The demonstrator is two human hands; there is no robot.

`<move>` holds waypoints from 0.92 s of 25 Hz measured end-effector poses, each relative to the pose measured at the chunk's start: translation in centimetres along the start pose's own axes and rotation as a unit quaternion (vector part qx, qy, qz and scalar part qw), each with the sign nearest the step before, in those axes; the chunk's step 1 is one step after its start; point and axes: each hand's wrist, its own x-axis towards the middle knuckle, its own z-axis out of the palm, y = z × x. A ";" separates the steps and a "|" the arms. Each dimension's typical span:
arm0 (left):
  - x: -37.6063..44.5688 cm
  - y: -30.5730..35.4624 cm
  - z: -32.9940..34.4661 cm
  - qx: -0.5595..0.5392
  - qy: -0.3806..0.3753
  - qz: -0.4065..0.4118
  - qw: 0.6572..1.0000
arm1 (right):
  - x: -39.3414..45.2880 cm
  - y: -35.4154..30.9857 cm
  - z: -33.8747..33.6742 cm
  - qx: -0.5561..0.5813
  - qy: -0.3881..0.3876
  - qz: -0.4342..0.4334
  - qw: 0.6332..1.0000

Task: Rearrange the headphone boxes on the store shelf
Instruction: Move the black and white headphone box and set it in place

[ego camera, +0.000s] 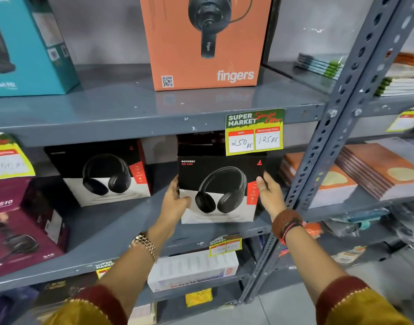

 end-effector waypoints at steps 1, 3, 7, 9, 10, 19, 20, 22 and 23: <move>-1.2 -0.1 -0.5 -0.003 0.008 -0.001 1.000 | -0.5 0.3 -0.2 -0.010 -0.004 -0.008 1.000; -3.8 -0.2 -1.5 0.007 0.025 0.001 1.000 | -1.8 0.7 -0.6 -0.022 -0.016 -0.015 1.000; -8.1 0.2 -3.3 0.017 0.027 0.023 0.999 | -4.2 1.4 -1.3 -0.021 -0.044 -0.002 0.999; -9.3 0.3 -4.4 0.017 0.028 0.026 0.999 | -5.6 0.8 -1.0 -0.008 -0.055 0.002 0.998; -9.8 0.4 -5.0 0.017 0.032 0.024 0.999 | -6.2 0.3 -0.7 0.001 -0.060 0.003 0.998; -8.8 -0.8 -12.2 0.005 0.092 0.010 0.996 | -7.2 -3.7 6.5 0.005 -0.126 -0.030 0.992; -8.5 -0.9 -13.0 0.003 0.100 0.003 0.995 | -7.2 -4.2 7.7 0.003 -0.137 -0.032 0.990; -8.1 -1.0 -14.7 -0.005 0.119 -0.004 0.993 | -7.3 -5.0 10.4 0.002 -0.161 -0.034 0.986; -8.0 -0.9 -15.4 -0.010 0.127 -0.002 0.992 | -7.4 -5.3 11.7 0.006 -0.175 -0.035 0.984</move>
